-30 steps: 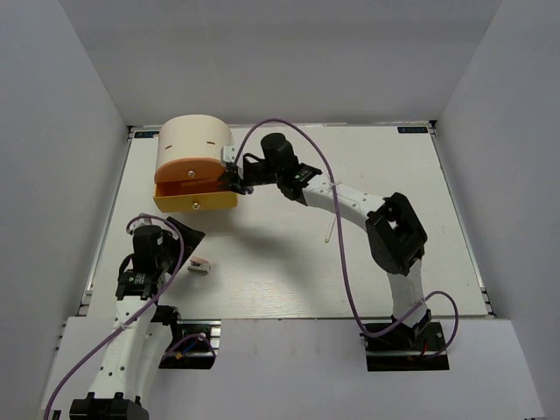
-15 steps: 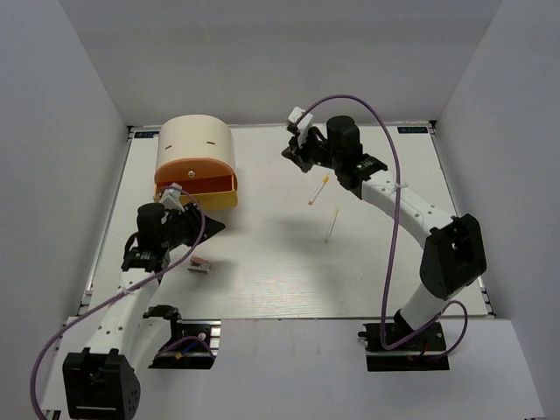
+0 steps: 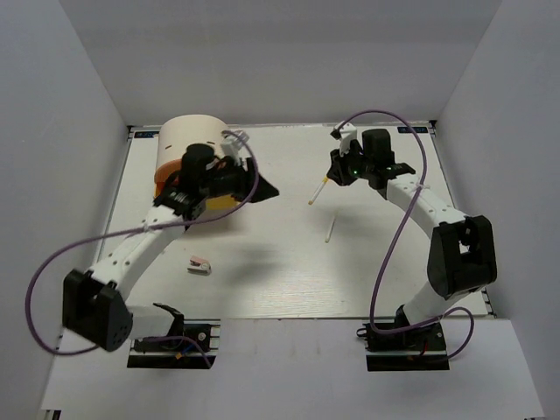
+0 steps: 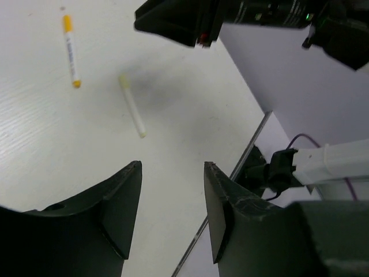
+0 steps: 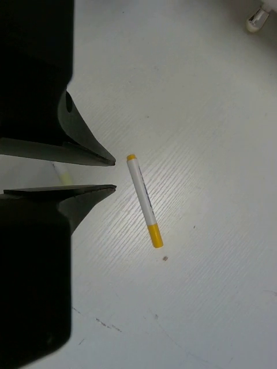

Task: Sort the stationery into containers
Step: Grab a piece of stationery with the left arm, then place the stationery into the container

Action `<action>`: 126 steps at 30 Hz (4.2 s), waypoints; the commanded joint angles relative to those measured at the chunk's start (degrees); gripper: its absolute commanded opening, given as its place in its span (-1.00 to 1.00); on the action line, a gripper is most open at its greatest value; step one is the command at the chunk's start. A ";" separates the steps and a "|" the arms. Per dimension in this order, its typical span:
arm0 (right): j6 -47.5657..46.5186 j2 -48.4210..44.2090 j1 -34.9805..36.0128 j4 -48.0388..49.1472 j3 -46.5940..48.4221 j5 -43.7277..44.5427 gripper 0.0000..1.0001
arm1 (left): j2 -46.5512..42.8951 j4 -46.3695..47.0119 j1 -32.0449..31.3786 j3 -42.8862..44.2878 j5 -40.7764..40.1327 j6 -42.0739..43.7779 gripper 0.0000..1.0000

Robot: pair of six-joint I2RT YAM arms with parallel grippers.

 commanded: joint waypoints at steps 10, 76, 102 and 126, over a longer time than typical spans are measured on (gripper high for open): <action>3.46 -6.00 -7.64 -3.63 -2.65 -2.18 -0.80 | 41.80 -15.96 -12.44 43.24 -23.76 11.72 0.60; 6.54 -14.96 -16.79 -1.00 -16.46 -9.91 -0.82 | 73.92 -22.30 -22.46 67.81 -50.08 18.32 -0.20; 7.59 -14.00 -16.79 2.52 -19.09 -11.76 -0.82 | 28.86 -10.69 -20.43 28.63 -26.87 17.44 -1.00; 7.16 -11.62 -16.88 3.84 -18.91 -13.69 -0.82 | -12.99 -0.26 -15.60 -6.62 -56.83 48.28 -1.00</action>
